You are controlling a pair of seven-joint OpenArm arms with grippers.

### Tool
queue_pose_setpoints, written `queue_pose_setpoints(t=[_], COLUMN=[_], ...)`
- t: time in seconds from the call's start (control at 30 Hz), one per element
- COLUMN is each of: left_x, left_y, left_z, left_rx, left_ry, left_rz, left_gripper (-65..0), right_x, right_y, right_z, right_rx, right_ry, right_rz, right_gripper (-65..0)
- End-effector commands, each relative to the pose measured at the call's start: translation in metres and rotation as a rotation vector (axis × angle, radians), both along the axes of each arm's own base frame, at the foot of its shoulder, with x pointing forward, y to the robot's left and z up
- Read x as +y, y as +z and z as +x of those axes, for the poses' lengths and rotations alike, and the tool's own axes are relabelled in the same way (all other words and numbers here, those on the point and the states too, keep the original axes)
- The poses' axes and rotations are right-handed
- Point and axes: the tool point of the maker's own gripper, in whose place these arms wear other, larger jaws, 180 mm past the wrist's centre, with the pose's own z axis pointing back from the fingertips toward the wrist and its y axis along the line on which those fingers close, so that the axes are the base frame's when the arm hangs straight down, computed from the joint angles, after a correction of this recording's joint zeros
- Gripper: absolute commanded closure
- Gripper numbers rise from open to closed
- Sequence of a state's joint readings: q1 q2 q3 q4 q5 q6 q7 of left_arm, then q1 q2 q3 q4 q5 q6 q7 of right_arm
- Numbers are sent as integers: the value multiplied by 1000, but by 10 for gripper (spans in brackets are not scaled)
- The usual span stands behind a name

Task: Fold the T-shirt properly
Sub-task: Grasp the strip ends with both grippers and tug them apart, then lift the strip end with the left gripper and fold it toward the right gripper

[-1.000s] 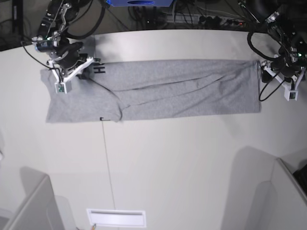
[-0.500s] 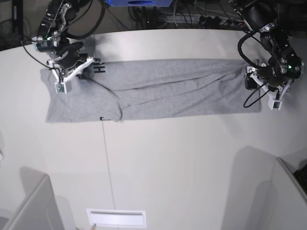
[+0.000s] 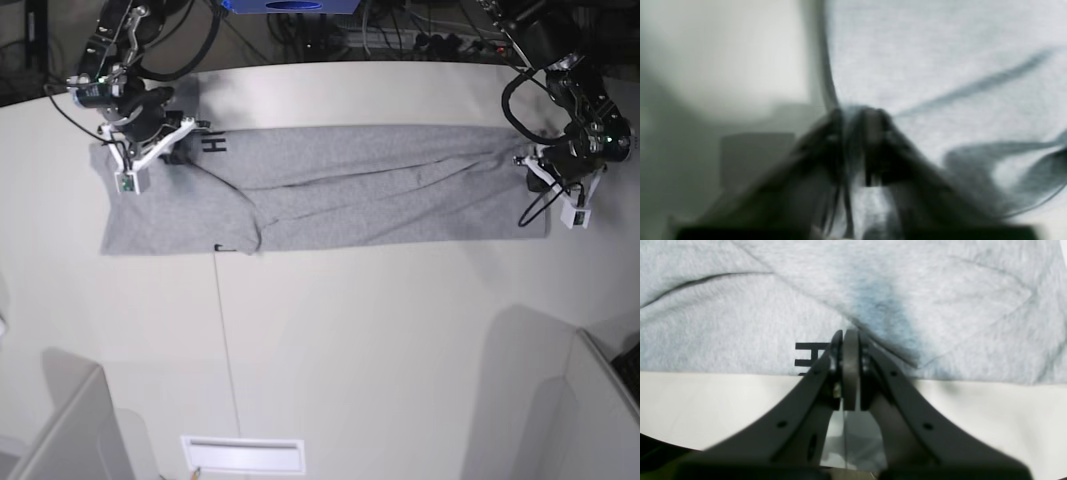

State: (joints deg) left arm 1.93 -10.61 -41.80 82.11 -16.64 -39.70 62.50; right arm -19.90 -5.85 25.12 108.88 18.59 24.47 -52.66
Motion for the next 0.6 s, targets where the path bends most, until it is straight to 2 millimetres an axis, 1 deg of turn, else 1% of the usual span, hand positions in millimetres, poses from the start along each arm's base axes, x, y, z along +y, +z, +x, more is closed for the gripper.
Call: queue_pose_setpoints(t=[0.0,0.13,0.17,0.2,0.3,0.33,0.47,0.53,0.57], left_x=[5,20,27,29,28,27,22,12,2], left_y=[-5,30,44,56,89,96,111,106,104], left_z=[-15,1,6,11,22,22,11,5,7], left_rx=[85,4,-23,-54,-128,-142,-124,-105,-108], left_ry=[-17,-37,-44,-52,-79,-88,-111,-130,-156], left_rz=[41,143,182,210,291,312,368,361,355], left_gripper=[0,0,0,0,0,0,0,0,0], right_x=[-1,-1,-1,-1,-2,-2,-2,-2,-2], right_y=[8,8,8,8,8,8,8,8,9], right_z=[6,5,5,5,5,5,6,6,8], right_rx=[-38,-35,-35,-35,-35,-35,-36,-38,-43], right_ry=[-4,-4,-4,-4,-5,-5,-5,-5,-5], right_rz=[0,0,0,0,-1,-1,-1,-1,-1], right_gripper=[0,0,0,0,0,0,0,0,0])
